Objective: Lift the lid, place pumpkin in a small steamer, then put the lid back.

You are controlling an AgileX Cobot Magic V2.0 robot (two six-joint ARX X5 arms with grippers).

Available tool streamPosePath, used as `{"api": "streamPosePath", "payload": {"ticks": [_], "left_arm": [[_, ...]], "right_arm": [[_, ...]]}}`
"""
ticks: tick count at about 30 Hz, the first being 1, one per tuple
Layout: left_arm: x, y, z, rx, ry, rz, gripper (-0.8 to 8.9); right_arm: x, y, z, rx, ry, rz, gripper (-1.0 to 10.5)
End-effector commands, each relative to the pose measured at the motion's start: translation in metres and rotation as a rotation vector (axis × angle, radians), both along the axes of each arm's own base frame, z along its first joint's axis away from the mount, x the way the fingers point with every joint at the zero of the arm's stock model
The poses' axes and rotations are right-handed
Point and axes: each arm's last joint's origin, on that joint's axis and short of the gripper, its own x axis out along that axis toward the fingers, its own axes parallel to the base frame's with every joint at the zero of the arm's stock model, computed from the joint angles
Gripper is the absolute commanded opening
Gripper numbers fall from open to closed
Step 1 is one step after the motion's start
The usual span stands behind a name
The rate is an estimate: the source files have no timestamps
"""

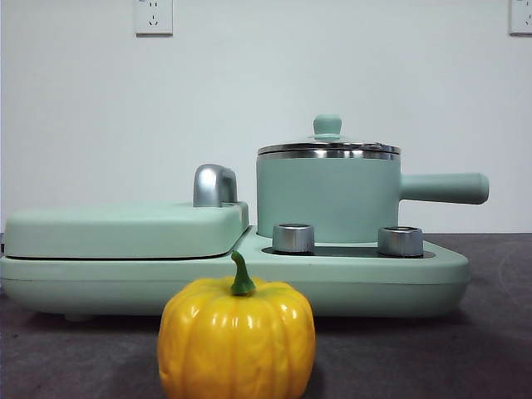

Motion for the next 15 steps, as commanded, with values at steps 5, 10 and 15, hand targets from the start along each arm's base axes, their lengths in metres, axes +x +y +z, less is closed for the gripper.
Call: {"api": "streamPosePath", "payload": {"ticks": [5,10,15], "left_arm": [[0.002,0.0,0.056,0.292,0.029,-0.034,0.11],[0.015,-0.001,0.087,0.432,0.075,-0.096,0.11],[0.036,-0.003,0.107,0.514,0.118,-0.226,0.11]], "right_arm": [[0.008,0.002,0.042,-0.223,-0.01,0.067,0.1],[0.022,0.004,0.065,-0.339,0.006,0.15,0.1],[0.037,0.008,0.082,-0.449,0.011,0.218,0.1]]}}
